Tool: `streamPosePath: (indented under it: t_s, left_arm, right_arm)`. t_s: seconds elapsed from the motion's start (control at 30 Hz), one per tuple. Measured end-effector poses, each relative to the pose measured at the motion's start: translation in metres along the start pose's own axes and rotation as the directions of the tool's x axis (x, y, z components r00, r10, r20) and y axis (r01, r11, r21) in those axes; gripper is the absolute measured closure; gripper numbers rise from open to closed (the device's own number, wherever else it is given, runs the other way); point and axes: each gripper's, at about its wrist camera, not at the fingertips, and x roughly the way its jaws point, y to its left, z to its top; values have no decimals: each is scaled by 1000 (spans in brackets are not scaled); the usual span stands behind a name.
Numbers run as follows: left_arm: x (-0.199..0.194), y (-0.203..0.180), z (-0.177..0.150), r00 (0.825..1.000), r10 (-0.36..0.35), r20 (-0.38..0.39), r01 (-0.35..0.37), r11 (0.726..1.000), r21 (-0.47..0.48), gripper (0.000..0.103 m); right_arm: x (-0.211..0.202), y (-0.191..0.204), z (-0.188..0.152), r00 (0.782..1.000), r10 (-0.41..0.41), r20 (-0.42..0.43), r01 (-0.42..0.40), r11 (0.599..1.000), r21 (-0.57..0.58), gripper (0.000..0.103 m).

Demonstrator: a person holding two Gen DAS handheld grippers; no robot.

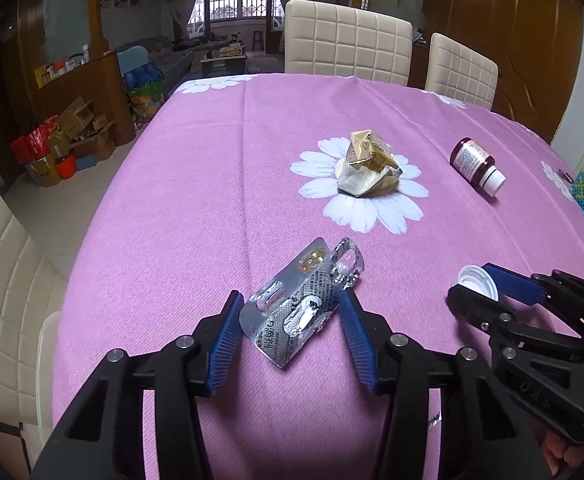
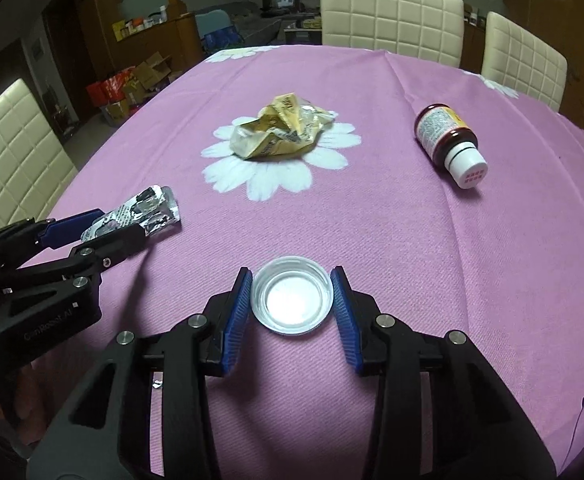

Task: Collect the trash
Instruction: 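Grasp the silver blister pack with the left tool while the right tool grasps the clear cap, then lift the blister pack with the left tool while the right tool holds the clear cap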

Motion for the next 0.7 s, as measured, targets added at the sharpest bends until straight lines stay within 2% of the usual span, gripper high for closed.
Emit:
streamPosePath:
  t_s: [0.03,0.1,0.3,0.33,0.5,0.57,0.7]
  left_arm:
    - [-2,1,-1,1000,0,3,0,1000,-1,67]
    - [-8,3,-2,1000,2,11,-2,1000,-4,74]
    - [-21,15,-9,1000,4,25,-4,999,-31,78]
    - [-23,17,-10,1000,2,27,-1,999,-37,84]
    - [-41,27,-19,998,7,54,-4,999,-54,84]
    - [-48,32,-22,997,16,70,-12,998,-59,89]
    - [-60,42,-28,996,20,88,-13,997,-80,90]
  right_arm:
    - [-1,1,-1,1000,8,0,-8,1000,1,62]
    - [-4,4,0,1000,18,3,-18,1000,-3,62]
    - [-14,15,-4,999,42,7,-41,999,-16,62]
    - [-16,17,-5,999,45,9,-45,999,-16,62]
    - [-28,29,-5,998,56,28,-55,998,-39,62]
    - [-32,35,-5,998,57,37,-55,997,-52,62]
    - [-38,49,-4,997,69,45,-65,995,-76,62]
